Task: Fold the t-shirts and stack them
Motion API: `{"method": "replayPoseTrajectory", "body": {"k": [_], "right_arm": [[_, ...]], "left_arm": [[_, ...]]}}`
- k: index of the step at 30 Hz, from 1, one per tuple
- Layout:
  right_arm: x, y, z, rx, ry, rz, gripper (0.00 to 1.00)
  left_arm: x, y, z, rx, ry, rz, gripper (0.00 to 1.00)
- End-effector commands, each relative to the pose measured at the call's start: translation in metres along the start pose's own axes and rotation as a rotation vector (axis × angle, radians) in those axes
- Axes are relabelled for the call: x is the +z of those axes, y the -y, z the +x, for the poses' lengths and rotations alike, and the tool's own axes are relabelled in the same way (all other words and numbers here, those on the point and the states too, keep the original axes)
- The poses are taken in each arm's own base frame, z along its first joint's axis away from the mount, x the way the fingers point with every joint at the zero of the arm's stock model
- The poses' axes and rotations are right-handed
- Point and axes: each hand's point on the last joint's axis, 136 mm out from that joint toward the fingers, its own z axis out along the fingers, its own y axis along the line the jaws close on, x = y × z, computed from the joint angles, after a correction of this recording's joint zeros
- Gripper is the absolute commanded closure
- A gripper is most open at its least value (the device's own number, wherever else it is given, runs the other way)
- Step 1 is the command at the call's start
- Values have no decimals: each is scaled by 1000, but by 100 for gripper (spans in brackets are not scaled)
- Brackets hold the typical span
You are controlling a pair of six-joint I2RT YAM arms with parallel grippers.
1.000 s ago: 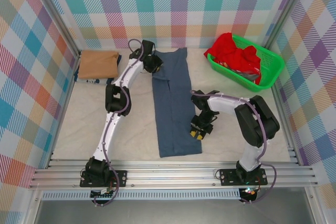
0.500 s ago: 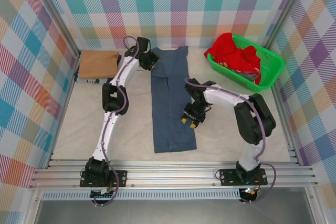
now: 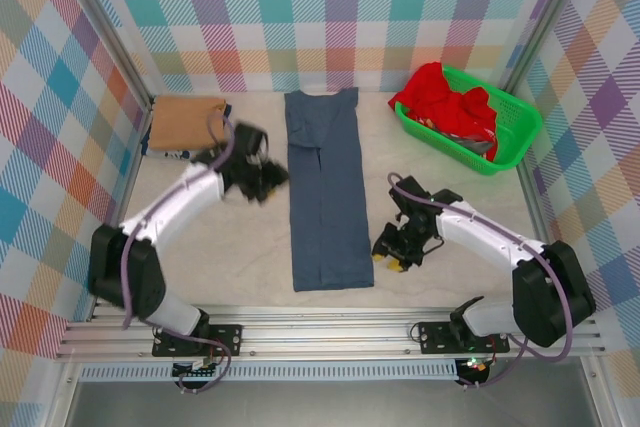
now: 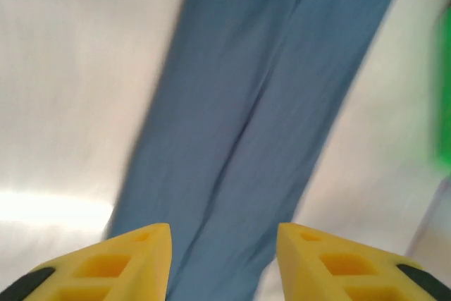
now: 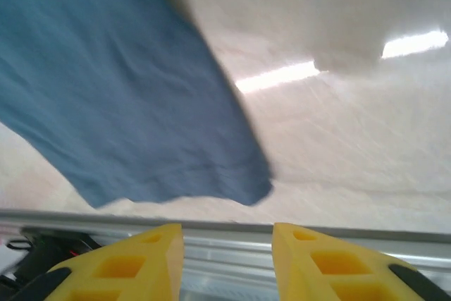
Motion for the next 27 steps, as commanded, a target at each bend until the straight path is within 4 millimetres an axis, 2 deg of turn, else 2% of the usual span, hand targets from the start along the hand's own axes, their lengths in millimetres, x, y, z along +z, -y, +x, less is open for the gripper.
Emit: {"method": "replayPoseTrajectory", "body": {"k": [1, 3, 4, 8, 9, 12, 15, 20, 22, 25, 27], "right_arm": [[17, 1, 21, -31, -107, -69, 64], [26, 2, 23, -21, -111, -84, 65], [30, 2, 22, -6, -114, -96, 65], [44, 3, 21, 33, -134, -104, 66], [47, 1, 19, 32, -134, -103, 66], [52, -3, 17, 42, -131, -99, 66], [53, -8, 12, 38, -115, -102, 68], [56, -2, 9, 46, -105, -67, 70], [58, -1, 8, 47, -103, -61, 71], [53, -5, 6, 31, -87, -66, 72], [51, -5, 4, 27, -72, -61, 75]], "left_arm": [[28, -56, 104, -39, -238, -46, 53], [35, -69, 137, -60, -262, -16, 46], [40, -71, 146, -72, -261, 9, 43], [56, -78, 154, -90, -242, 6, 42], [61, -71, 155, -84, -243, 30, 43], [72, -66, 165, -55, -256, -7, 45], [74, -59, 164, 15, -226, -33, 48], [76, -62, 161, 8, -196, -35, 52], [76, -52, 161, 12, -199, -6, 54], [55, -25, 152, 68, -146, 37, 54], [46, -23, 149, 79, -137, 11, 51]]}}
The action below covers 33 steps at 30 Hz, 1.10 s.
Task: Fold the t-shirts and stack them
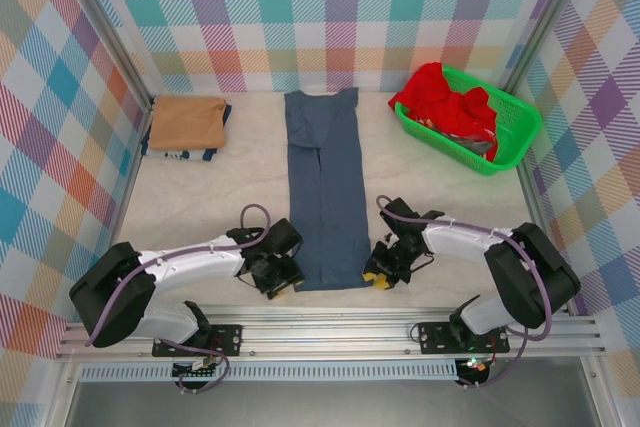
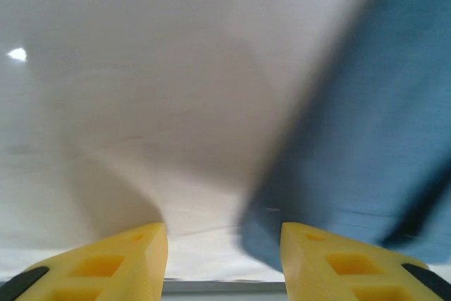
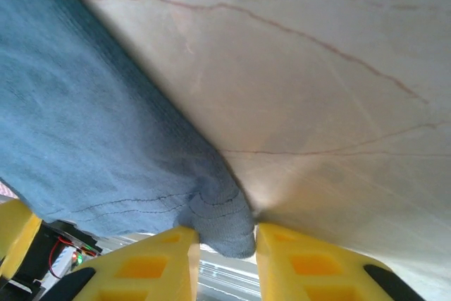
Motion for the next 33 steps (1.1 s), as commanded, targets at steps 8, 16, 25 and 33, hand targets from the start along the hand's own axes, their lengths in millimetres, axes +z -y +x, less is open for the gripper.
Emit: {"method": "replayPoseTrajectory", "body": {"k": [8, 16, 25, 33], "right_arm": [[0, -6, -6, -1, 12, 20, 88], [-3, -3, -3, -3, 7, 39, 99], [-3, -2, -2, -6, 0, 51, 100], [-3, -7, -3, -11, -4, 44, 100]], "left_arm": [[4, 49, 3, 39, -16, 178, 50], [-7, 16, -4, 72, 27, -65, 50], [3, 3, 9, 31, -31, -110, 49], [23, 1, 14, 21, -78, -133, 54]]}}
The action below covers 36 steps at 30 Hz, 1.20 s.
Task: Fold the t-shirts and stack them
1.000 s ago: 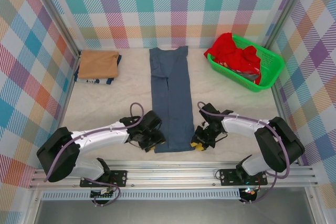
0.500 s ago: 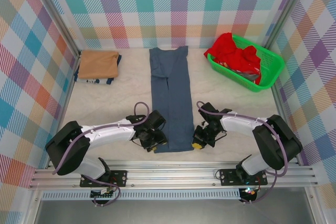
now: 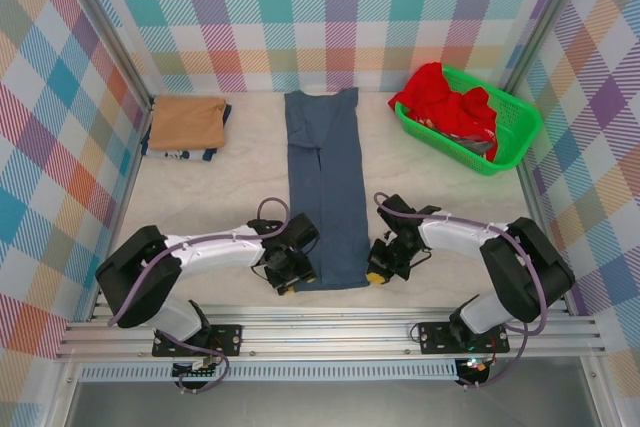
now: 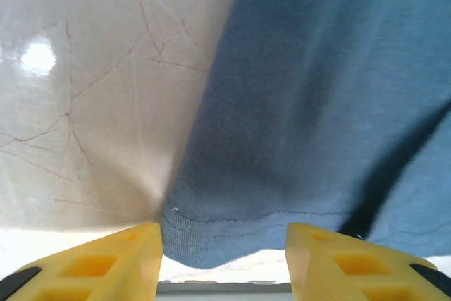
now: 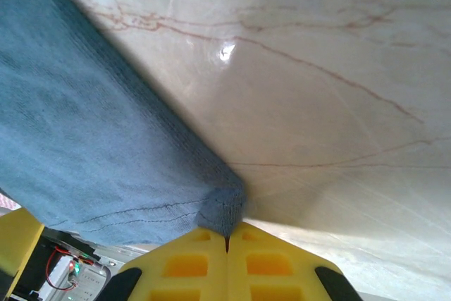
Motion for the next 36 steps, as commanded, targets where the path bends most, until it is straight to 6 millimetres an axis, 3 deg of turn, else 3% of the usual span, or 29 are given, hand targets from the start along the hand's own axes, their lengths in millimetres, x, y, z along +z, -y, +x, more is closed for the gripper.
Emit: {"method": "replayPoseTrajectory", "body": {"k": [1, 3, 7, 9, 14, 18, 22, 29, 36], "right_arm": [[-3, -5, 1, -26, -7, 8, 100], [-3, -7, 1, -31, -8, 7, 100], [-6, -9, 1, -43, -6, 9, 100], [-9, -9, 3, -51, -10, 14, 100], [-11, -7, 24, -69, -106, 6, 100], [-13, -2, 52, -84, -212, 17, 100], [-20, 1, 69, -94, -224, 10, 100], [-39, -5, 70, -77, -153, -2, 100], [-58, -26, 44, -62, -35, 0, 100]], "left_arm": [[11, -8, 8, -3, -38, -34, 56], [12, -7, 6, 0, -29, -33, 61], [8, 0, -3, 21, 20, -28, 92], [5, 2, -4, 32, 30, -25, 99], [-4, -7, 4, 47, 12, -23, 100], [-16, -18, 13, 55, -2, -4, 100], [-29, -7, 20, 87, -17, 110, 100], [-55, 3, 15, 98, 51, 176, 100], [-88, 24, -22, 56, 174, 241, 100]]}}
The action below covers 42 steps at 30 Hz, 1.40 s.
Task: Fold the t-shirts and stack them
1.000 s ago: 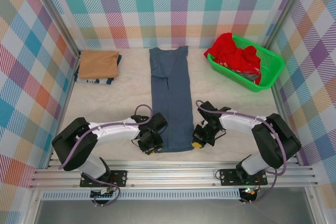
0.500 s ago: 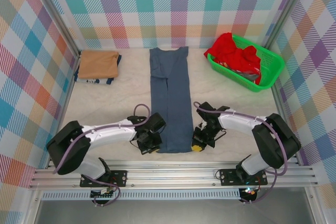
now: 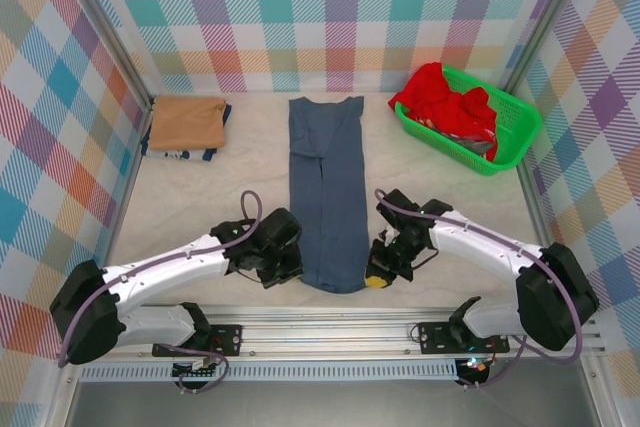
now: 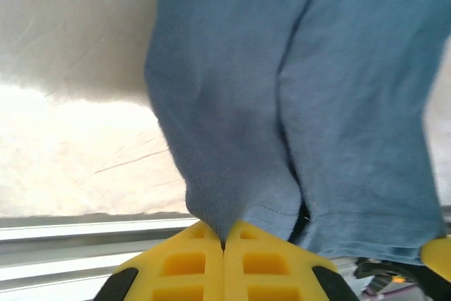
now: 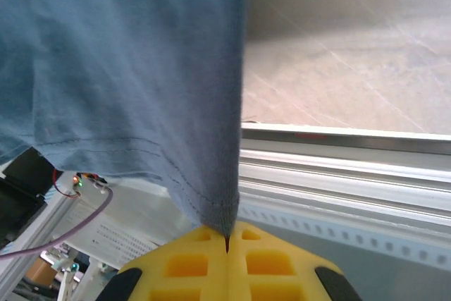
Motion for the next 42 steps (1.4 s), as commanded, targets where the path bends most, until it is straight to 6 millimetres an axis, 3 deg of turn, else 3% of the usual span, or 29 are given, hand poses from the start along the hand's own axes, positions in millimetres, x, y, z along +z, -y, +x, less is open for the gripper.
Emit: {"method": "replayPoseTrajectory", "body": {"k": [1, 7, 15, 22, 30, 36, 42], "right_arm": [[-12, -5, -16, 46, 59, 27, 100], [-32, -29, -51, 49, 102, 11, 100], [-52, -54, -90, 50, 151, -11, 100], [-63, -82, -111, 13, 161, -22, 100], [-86, -108, -144, -6, 211, -56, 100], [-109, -129, -189, -10, 274, -76, 100], [-116, -137, -246, 15, 300, -91, 100]], "left_arm": [[-11, 11, -29, -30, 71, 27, 100], [-15, 34, -66, -52, 87, 64, 100], [-18, 39, -110, -106, 133, 68, 100], [-13, 51, -142, -113, 142, 77, 100], [-26, 66, -193, -138, 201, 107, 100], [-35, 78, -242, -169, 254, 149, 100], [-18, 90, -290, -163, 250, 147, 100]]}}
